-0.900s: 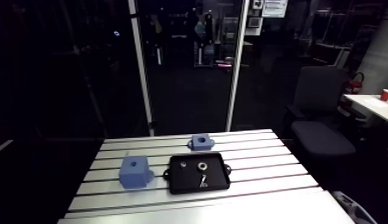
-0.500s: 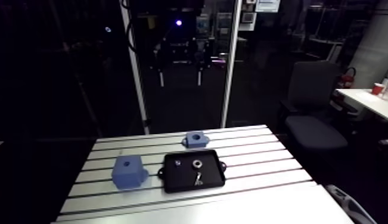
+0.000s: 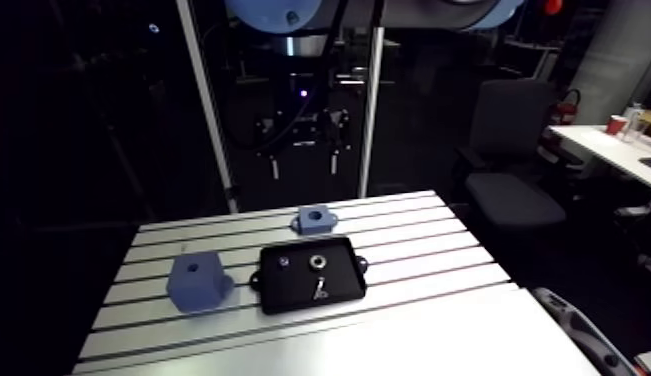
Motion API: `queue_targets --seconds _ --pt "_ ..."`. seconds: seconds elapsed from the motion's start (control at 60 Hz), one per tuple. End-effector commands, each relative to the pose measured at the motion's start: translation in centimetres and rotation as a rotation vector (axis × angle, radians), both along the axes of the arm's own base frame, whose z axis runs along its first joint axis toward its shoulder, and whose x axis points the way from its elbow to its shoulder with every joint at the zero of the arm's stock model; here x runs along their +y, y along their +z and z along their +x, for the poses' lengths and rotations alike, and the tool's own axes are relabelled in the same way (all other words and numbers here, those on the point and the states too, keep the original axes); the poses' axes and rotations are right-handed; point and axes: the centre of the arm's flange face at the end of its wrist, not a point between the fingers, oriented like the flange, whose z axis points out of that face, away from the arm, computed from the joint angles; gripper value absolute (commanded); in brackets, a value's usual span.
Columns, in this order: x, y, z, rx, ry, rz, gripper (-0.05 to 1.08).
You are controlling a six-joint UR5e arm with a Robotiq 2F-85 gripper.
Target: Pick up the bearing and press it into the housing until flush.
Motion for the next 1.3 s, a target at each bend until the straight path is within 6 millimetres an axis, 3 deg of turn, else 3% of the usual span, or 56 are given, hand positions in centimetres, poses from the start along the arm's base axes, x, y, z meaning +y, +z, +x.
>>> queue_targets --seconds 0.017,0.35,0.883,1.3 --pt "0.3 -3.3 -0.5 -0.013 0.026 -0.002 0.01" --pt "0.1 -5.3 -0.1 -0.033 0.051 -0.003 0.01" --pt "0.4 -11.5 -0.3 -0.07 0.052 0.009 0.01" --pt "0.7 -14.5 -0.6 -0.1 0.051 0.02 0.05"
